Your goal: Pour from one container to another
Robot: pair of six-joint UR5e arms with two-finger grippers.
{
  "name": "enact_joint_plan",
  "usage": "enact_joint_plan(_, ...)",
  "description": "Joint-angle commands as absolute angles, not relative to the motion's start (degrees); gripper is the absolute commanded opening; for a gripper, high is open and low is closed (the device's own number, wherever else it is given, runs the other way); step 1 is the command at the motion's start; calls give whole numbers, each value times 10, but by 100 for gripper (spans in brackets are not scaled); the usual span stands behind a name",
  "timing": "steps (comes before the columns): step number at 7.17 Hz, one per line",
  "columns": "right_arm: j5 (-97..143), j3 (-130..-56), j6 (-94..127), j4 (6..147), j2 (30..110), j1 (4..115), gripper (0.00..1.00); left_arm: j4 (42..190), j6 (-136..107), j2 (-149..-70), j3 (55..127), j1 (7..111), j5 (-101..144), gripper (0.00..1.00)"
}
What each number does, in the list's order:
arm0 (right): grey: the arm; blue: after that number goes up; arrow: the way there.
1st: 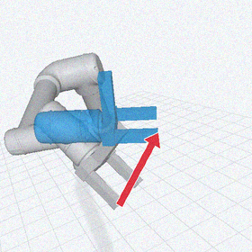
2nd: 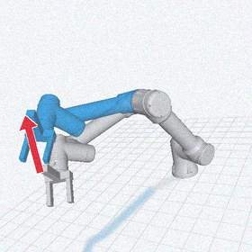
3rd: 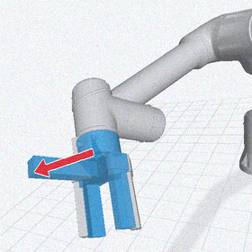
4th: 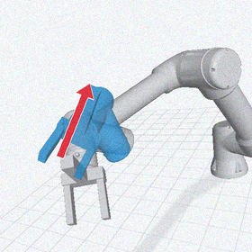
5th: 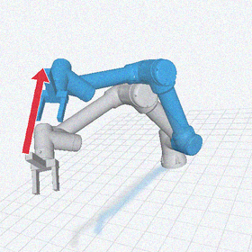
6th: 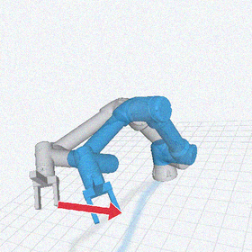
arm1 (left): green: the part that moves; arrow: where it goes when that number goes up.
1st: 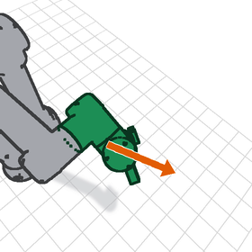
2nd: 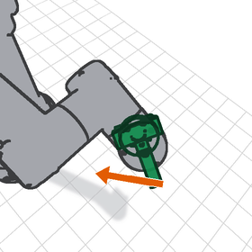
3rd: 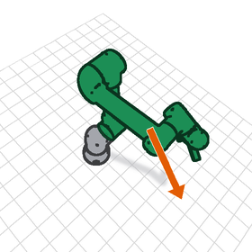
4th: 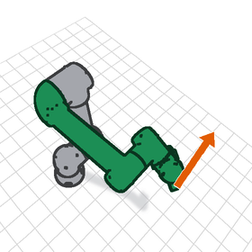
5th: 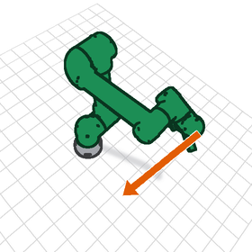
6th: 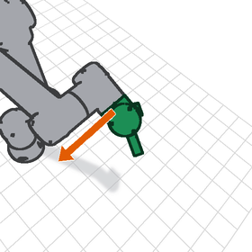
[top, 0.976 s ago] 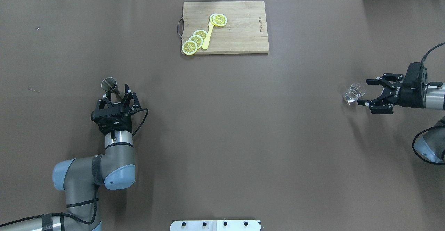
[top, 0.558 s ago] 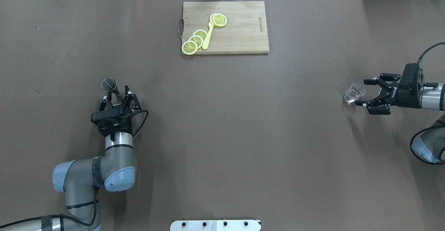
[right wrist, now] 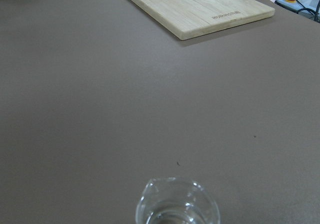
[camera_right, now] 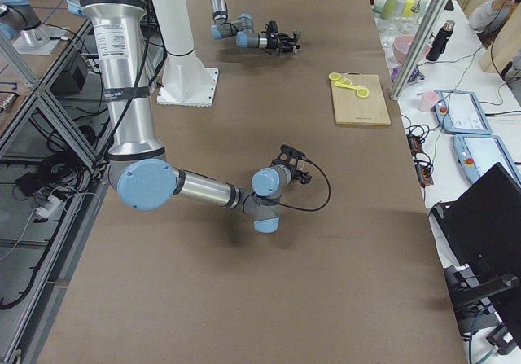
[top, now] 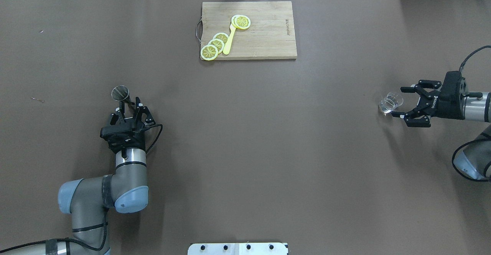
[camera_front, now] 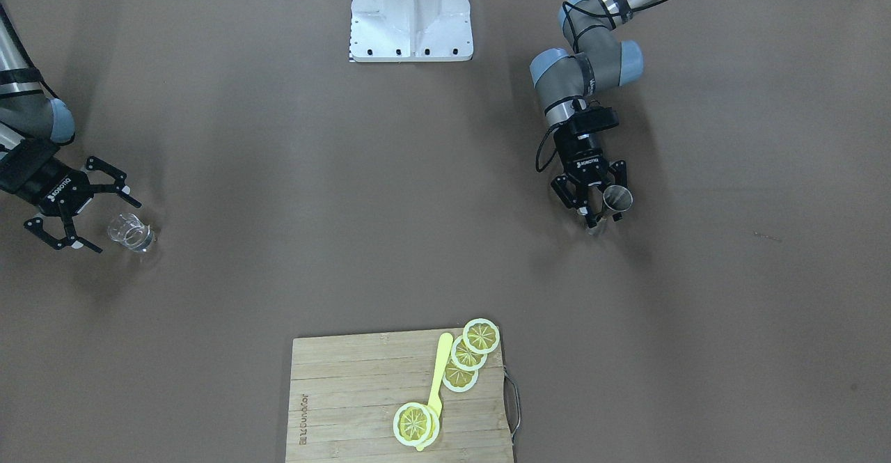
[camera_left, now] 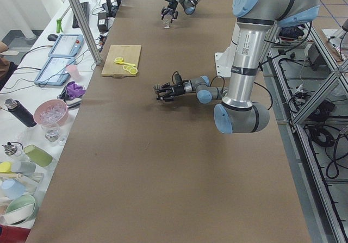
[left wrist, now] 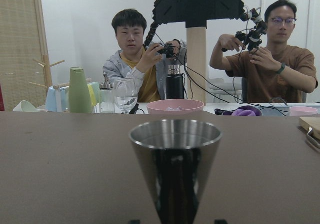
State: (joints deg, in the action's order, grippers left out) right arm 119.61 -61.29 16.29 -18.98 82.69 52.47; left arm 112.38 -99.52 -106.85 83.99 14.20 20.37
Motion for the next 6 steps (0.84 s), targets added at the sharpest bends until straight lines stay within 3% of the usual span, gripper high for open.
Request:
enact_joint_plan(1, 1196, -604, 158, -190, 816, 525, 100, 1125, -995, -1068, 840, 143, 204, 48)
enact_joint_plan(6, 1195, -578, 159, -190, 796, 525, 100, 1126, -992, -1069, 842, 149, 203, 48)
